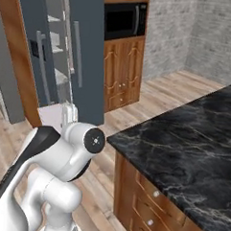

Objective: The ice cube tray has been filled with water. Take the tray and place it in the freezer to make ice. Close the freezer door after placing the tray.

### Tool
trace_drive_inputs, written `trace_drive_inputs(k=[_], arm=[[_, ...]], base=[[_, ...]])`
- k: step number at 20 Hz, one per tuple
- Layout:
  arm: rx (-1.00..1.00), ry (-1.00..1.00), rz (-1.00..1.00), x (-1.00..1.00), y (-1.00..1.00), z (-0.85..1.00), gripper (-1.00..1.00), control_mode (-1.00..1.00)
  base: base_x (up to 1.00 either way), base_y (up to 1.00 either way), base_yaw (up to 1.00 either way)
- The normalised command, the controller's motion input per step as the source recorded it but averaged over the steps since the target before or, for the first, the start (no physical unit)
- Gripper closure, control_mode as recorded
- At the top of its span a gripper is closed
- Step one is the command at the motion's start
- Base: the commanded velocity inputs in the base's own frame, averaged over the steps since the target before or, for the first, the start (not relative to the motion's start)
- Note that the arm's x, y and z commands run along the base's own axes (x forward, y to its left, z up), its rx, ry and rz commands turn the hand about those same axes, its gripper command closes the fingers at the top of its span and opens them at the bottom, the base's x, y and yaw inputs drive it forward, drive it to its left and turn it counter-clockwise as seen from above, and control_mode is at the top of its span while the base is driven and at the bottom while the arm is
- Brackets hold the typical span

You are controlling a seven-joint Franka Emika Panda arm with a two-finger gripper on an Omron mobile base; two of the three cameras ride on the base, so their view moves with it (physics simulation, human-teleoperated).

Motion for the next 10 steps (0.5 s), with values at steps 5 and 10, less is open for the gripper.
trace_drive_inputs(k=[5,10], arm=[[0.0,0.0,0.0,0.0,0.0,0.0,1.0,1.0],[0.0,0.0,0.0,0.0,0.0,0.0,1.0,1.0]], base=[[0.33,0.6,-0.32],[0.26,0.68,-0.31]])
